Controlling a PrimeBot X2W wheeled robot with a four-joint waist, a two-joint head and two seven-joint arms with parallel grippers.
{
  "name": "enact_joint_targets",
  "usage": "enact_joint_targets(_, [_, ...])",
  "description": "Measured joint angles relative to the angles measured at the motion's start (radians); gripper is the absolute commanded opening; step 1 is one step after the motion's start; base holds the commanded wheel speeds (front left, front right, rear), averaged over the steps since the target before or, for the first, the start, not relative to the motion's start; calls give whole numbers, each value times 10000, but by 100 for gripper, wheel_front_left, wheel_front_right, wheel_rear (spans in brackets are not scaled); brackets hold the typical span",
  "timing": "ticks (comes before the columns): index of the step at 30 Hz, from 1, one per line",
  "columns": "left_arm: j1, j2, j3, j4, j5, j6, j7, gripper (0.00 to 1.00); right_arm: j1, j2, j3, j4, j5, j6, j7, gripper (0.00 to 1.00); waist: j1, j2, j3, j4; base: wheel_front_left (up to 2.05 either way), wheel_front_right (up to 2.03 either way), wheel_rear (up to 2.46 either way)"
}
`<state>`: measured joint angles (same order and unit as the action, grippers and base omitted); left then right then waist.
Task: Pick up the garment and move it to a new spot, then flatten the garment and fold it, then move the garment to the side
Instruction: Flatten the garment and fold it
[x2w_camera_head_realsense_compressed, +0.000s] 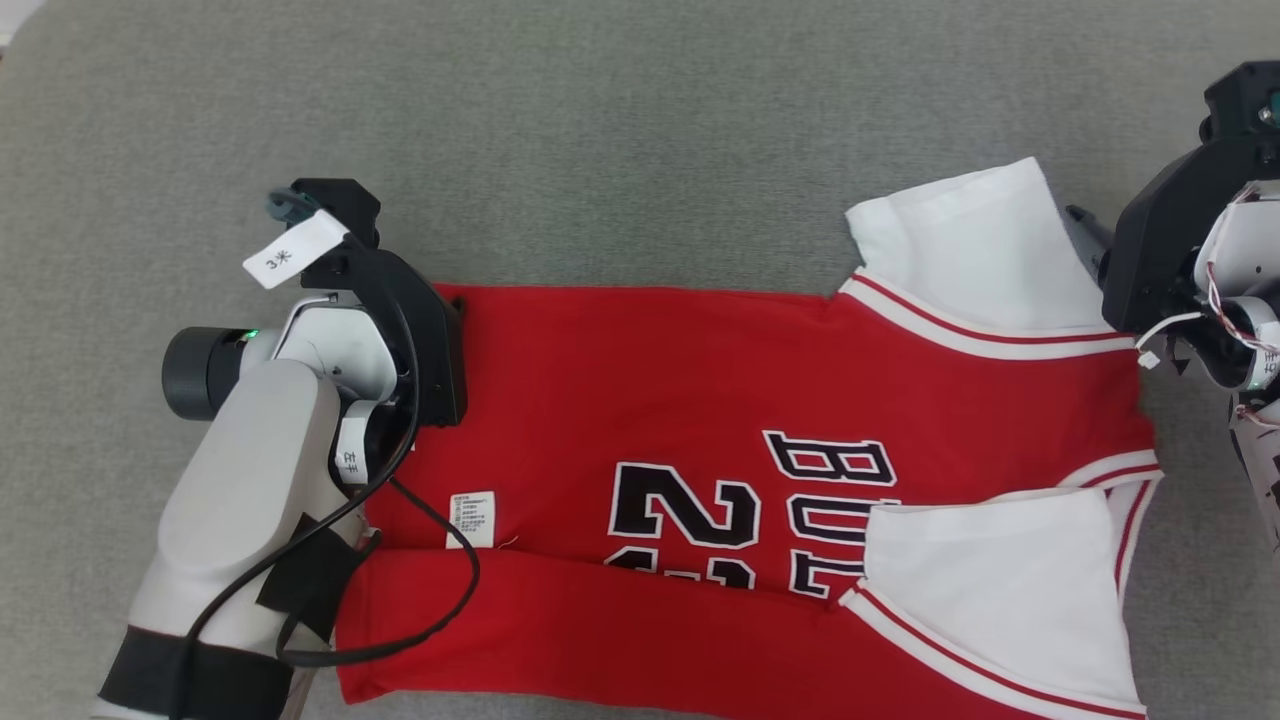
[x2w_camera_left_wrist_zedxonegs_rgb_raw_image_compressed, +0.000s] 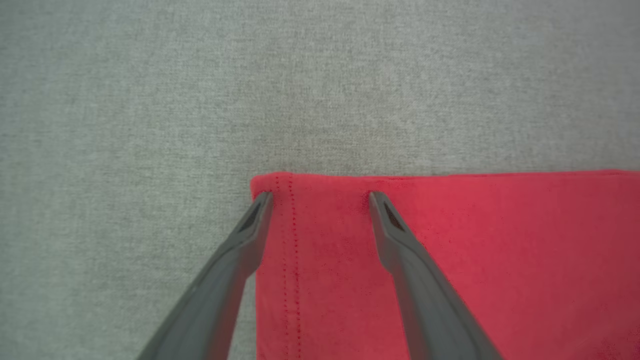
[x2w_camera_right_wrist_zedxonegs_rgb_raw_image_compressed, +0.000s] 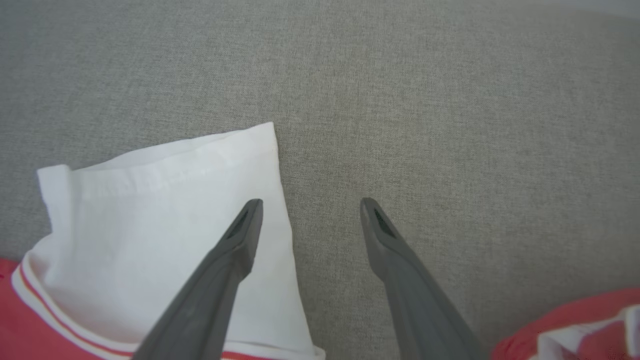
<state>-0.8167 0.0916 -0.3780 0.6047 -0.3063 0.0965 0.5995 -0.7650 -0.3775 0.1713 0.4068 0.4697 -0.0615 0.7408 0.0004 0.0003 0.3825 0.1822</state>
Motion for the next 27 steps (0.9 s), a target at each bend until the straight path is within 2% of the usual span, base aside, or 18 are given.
enact_joint_targets(9, [-152, -232, -113, 604, 12, 0, 25, 100, -550, 217, 111, 886, 40, 176, -13, 100, -3, -2, 58, 448, 0, 0, 0])
enact_joint_targets(24, [-580, -464, -291, 1034, -4, -90, -322, 100, -1100, 198, 44, 1801, -52, 82, -334, 100, -4, -2, 297, 808, 0, 0, 0])
enact_joint_targets(25, [-639, -479, -307, 1057, -6, -90, -378, 100, -1118, 196, 35, 1856, -52, 82, -345, 96, -4, -2, 344, 828, 0, 0, 0])
enact_joint_targets(27, [-795, -522, -347, 1108, -21, -98, -385, 100, -1185, 192, -6, 2011, -52, 73, -414, 78, -3, -2, 438, 874, 0, 0, 0])
